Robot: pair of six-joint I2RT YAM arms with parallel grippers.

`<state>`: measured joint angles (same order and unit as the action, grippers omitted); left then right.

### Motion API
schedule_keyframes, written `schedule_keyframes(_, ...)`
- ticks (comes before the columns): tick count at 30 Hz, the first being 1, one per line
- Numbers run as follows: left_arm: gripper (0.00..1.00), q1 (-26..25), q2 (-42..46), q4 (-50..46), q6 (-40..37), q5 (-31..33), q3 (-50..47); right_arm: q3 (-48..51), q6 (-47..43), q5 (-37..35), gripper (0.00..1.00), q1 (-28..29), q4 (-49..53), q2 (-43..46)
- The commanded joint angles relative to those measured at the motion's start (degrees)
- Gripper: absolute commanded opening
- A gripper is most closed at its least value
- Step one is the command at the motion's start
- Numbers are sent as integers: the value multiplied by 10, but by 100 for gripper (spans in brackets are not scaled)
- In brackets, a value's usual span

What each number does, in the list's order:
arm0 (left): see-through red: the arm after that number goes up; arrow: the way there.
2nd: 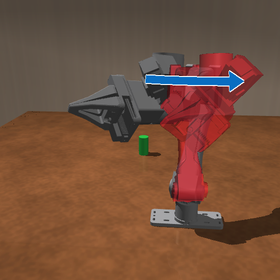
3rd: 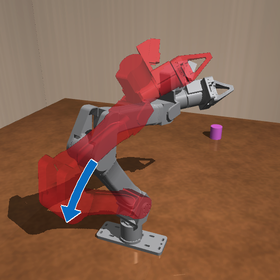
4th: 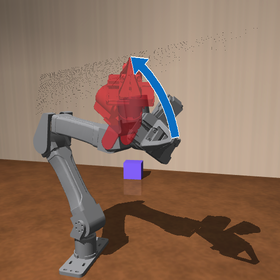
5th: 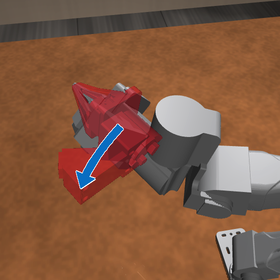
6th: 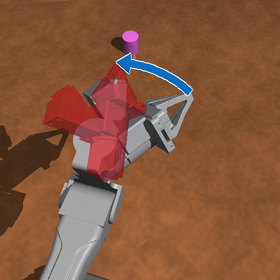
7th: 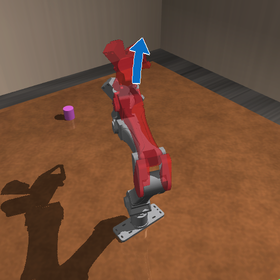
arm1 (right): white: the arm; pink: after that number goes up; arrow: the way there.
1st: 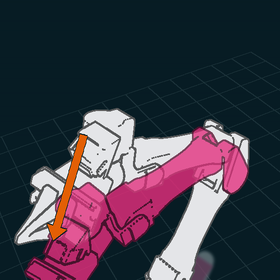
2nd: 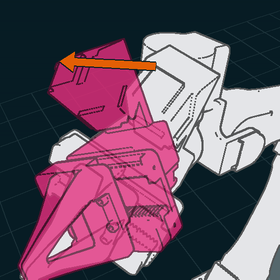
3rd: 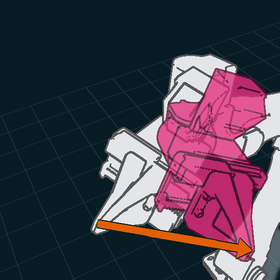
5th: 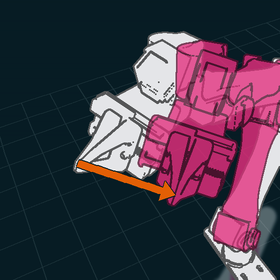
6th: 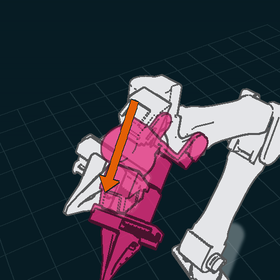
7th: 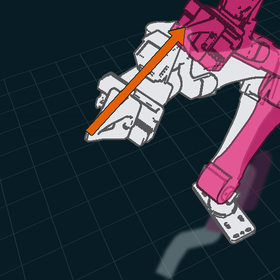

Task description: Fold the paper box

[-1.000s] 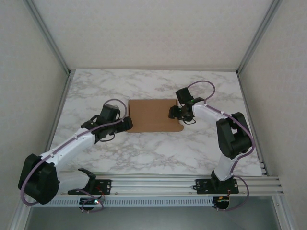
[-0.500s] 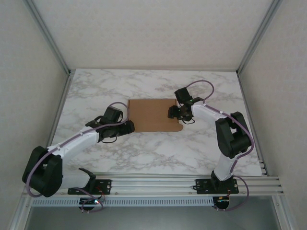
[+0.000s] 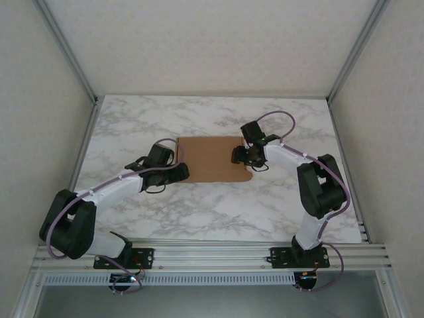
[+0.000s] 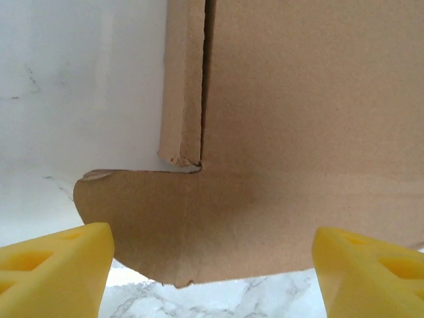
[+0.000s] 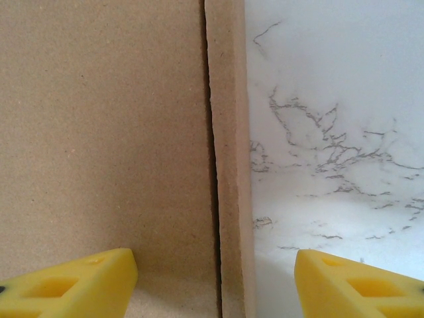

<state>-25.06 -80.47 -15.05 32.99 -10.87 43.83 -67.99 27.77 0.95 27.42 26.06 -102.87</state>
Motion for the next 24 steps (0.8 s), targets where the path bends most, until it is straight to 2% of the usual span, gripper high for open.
schedule_keyframes(1,78,-4,-20,20,-4,17,8,19,-9,-5,66,11,48,-46)
schedule_keyframes(15,76,-19,-54,107,48,-72,7,8,-6,6,66,12,54,-55)
schedule_keyframes(21,74,-18,-53,89,38,-43,7,12,-11,-3,67,12,58,-54)
schedule_keyframes(24,76,-13,-31,49,17,-1,11,18,-18,-11,68,9,58,-39)
